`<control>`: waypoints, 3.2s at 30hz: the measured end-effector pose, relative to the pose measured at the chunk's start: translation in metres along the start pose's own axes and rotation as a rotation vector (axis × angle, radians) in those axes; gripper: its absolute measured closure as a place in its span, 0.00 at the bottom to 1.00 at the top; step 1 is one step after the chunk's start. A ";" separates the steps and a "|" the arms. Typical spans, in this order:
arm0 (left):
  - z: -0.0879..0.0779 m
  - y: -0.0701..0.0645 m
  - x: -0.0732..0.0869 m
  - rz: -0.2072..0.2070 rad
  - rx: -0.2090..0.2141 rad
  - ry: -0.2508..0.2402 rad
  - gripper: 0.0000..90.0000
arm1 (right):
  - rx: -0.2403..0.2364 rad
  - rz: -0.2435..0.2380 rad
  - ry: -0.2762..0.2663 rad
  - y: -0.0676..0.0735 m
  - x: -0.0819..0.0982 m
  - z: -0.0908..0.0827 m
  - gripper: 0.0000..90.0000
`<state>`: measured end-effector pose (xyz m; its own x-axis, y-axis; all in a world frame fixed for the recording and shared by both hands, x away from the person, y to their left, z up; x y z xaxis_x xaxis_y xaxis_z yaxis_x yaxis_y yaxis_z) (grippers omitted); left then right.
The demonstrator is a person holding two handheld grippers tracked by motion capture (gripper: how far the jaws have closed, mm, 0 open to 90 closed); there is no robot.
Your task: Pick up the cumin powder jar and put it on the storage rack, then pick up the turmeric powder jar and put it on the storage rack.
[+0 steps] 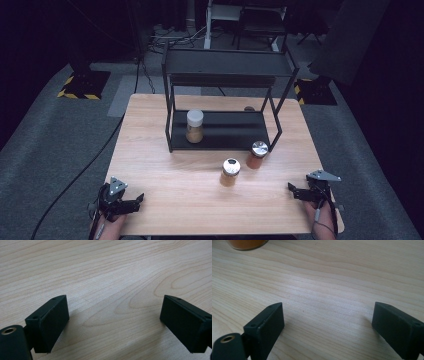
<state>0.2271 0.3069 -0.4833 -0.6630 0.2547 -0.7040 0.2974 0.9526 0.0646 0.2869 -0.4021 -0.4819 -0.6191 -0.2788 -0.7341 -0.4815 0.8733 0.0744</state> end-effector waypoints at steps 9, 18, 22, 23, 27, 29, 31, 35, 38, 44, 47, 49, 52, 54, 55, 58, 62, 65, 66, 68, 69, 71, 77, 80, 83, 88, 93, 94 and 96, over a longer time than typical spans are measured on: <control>0.001 0.000 -0.001 0.002 0.000 0.000 0.09 | -0.001 0.001 0.001 0.000 0.000 0.000 0.12; 0.002 -0.003 -0.002 0.012 0.009 0.006 0.07 | -0.012 -0.005 0.003 -0.002 0.000 0.000 0.11; 0.002 -0.003 -0.003 0.012 0.009 0.005 0.07 | -0.006 0.000 0.010 -0.001 -0.002 -0.001 0.10; 0.002 -0.003 -0.002 0.012 0.009 0.005 0.07 | -0.006 0.000 0.015 -0.001 -0.003 -0.001 0.10; 0.002 -0.003 -0.003 0.012 0.009 0.006 0.07 | -0.004 -0.018 -0.005 0.002 -0.006 -0.007 0.09; 0.002 -0.003 -0.003 0.012 0.009 0.005 0.07 | -0.011 -0.016 -0.020 0.003 -0.009 -0.011 0.09; 0.002 -0.003 -0.002 0.012 0.009 0.005 0.07 | -0.016 -0.020 -0.031 0.005 -0.012 -0.016 0.09; 0.002 -0.003 -0.003 0.012 0.009 0.005 0.07 | -0.034 -0.027 -0.050 0.008 -0.020 -0.025 0.09; 0.002 -0.003 -0.003 0.012 0.009 0.006 0.07 | -0.046 -0.031 -0.063 0.010 -0.026 -0.032 0.09; 0.002 -0.002 -0.002 0.012 0.009 0.004 0.07 | -0.063 -0.037 -0.095 0.015 -0.037 -0.046 0.09; 0.002 -0.002 -0.002 0.012 0.009 0.004 0.07 | -0.067 -0.041 -0.109 0.016 -0.043 -0.053 0.09; 0.002 -0.002 -0.002 0.012 0.009 0.004 0.07 | -0.071 -0.044 -0.118 0.017 -0.047 -0.058 0.09; 0.002 -0.002 -0.002 0.012 0.009 0.004 0.07 | -0.071 -0.055 -0.134 0.020 -0.052 -0.064 0.09; 0.002 -0.002 -0.002 0.012 0.009 0.004 0.07 | -0.072 -0.054 -0.138 0.021 -0.054 -0.066 0.09; 0.002 -0.002 -0.002 0.012 0.009 0.004 0.07 | -0.075 -0.052 -0.141 0.021 -0.056 -0.068 0.09; 0.002 -0.003 -0.002 0.009 0.008 0.003 0.07 | -0.082 -0.058 -0.147 0.024 -0.062 -0.071 0.09; 0.002 -0.002 -0.002 0.009 0.007 0.003 0.07 | -0.094 -0.069 -0.148 0.029 -0.069 -0.072 0.09; 0.002 -0.002 -0.002 0.009 0.007 0.003 0.07 | -0.102 -0.078 -0.149 0.032 -0.073 -0.072 0.09; 0.002 -0.003 -0.002 0.007 0.006 0.003 0.07 | -0.106 -0.083 -0.152 0.033 -0.075 -0.072 0.09; 0.002 -0.003 -0.002 0.002 0.003 0.002 0.07 | -0.118 -0.092 -0.156 0.038 -0.081 -0.071 0.09; 0.002 -0.003 -0.002 0.001 0.003 0.002 0.07 | -0.124 -0.096 -0.157 0.039 -0.083 -0.070 0.09; 0.002 -0.003 -0.002 0.001 0.003 0.002 0.07 | -0.133 -0.100 -0.159 0.041 -0.086 -0.068 0.09; 0.002 -0.003 -0.002 0.001 0.003 0.002 0.07 | -0.162 -0.120 -0.147 0.051 -0.103 -0.059 0.09; 0.002 -0.003 -0.002 -0.003 -0.003 0.004 0.07 | -0.179 -0.125 -0.145 0.056 -0.112 -0.054 0.09; 0.002 -0.003 -0.003 -0.003 -0.004 0.005 0.07 | -0.195 -0.137 -0.143 0.061 -0.120 -0.048 0.09; 0.002 -0.003 -0.002 -0.004 -0.004 0.005 0.07 | -0.221 -0.168 -0.134 0.071 -0.134 -0.039 0.09; 0.002 -0.003 -0.003 -0.006 -0.006 0.006 0.06 | -0.239 -0.186 -0.130 0.079 -0.145 -0.034 0.09; 0.002 -0.003 -0.003 -0.006 -0.006 0.006 0.06 | -0.244 -0.188 -0.131 0.081 -0.147 -0.033 0.09; 0.002 -0.003 -0.003 -0.006 -0.006 0.006 0.06 | -0.250 -0.194 -0.129 0.084 -0.150 -0.031 0.09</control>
<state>0.2298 0.3026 -0.4832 -0.6687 0.2497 -0.7003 0.2891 0.9551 0.0645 0.3207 -0.2995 -0.3446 -0.4254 -0.3634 -0.8288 -0.7298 0.6793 0.0767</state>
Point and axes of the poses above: each handheld gripper's, and its own axes: z roughly forward along the jaws, x roughly out of its underside, y roughly to its left, the point moved 4 cm from there along z, roughly forward along the jaws, and after that the axes turned 7 degrees about -x, right-handed, at the moved point
